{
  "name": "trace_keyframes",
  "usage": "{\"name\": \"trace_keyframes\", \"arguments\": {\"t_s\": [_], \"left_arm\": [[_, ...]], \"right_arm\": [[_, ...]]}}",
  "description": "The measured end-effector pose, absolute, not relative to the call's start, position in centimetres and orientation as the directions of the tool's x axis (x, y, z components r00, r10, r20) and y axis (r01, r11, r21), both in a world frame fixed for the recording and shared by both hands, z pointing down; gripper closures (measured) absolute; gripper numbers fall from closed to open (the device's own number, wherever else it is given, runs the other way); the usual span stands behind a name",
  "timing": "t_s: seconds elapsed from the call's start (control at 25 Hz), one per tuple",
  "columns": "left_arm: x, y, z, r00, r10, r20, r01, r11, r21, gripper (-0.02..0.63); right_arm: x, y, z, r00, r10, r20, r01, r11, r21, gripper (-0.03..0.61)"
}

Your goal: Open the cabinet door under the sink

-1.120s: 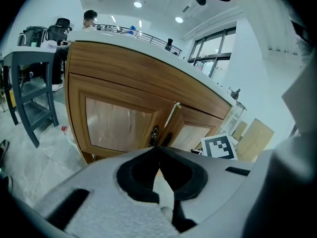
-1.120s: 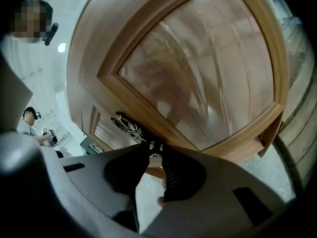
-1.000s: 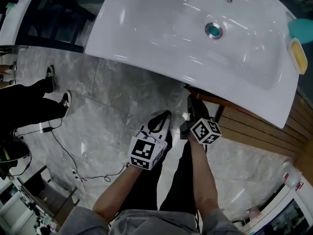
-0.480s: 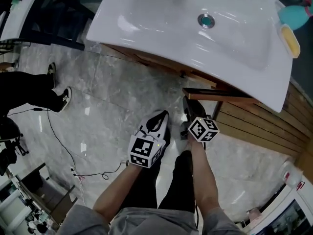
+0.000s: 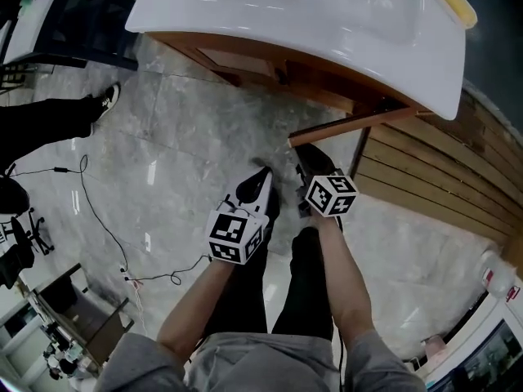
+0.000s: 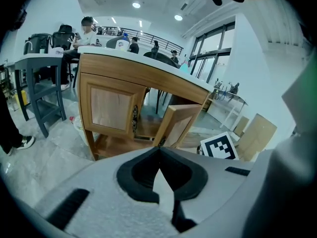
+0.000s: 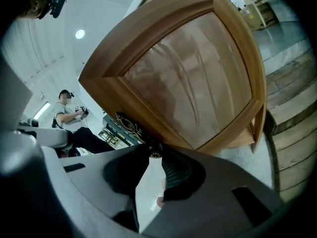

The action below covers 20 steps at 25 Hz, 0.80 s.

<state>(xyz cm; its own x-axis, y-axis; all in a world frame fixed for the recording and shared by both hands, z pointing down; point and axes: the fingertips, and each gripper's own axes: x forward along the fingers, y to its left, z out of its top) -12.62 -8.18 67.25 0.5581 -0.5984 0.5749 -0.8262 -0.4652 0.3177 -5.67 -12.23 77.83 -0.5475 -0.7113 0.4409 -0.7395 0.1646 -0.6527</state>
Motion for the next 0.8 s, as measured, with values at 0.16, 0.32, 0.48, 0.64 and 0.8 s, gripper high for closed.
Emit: {"name": "trace_keyframes", "arguments": {"t_s": [0.16,0.32,0.48,0.64,0.8], "left_arm": [[-10.2,-5.8,66.8,0.573,-0.589,0.569,-0.815,-0.483,0.321,0.606],[-8.7,-3.6,66.4,0.579,-0.586,0.567,-0.811,-0.486,0.326,0.605],[-7.2,-1.7,65.8,0.589,-0.576,0.567,-0.804,-0.492,0.335,0.606],[-4.9,-0.2,65.4,0.611,-0.559,0.560,-0.787,-0.509,0.350,0.606],[-2.5,-0.1,65.2,0.633,-0.541,0.553,-0.767,-0.532,0.358,0.605]], "right_arm": [[-4.5,-9.4,77.9,-0.585,-0.675,0.450,-0.735,0.207,-0.645,0.495],[-2.4,-5.7,77.9,-0.607,-0.647,0.461,-0.732,0.230,-0.641,0.495],[1.4,-1.5,78.1,-0.585,-0.646,0.490,-0.743,0.186,-0.643,0.499],[7.0,2.4,78.2,-0.498,-0.684,0.533,-0.779,0.083,-0.622,0.522],[9.5,3.0,78.2,-0.487,-0.661,0.572,-0.817,0.113,-0.565,0.526]]}}
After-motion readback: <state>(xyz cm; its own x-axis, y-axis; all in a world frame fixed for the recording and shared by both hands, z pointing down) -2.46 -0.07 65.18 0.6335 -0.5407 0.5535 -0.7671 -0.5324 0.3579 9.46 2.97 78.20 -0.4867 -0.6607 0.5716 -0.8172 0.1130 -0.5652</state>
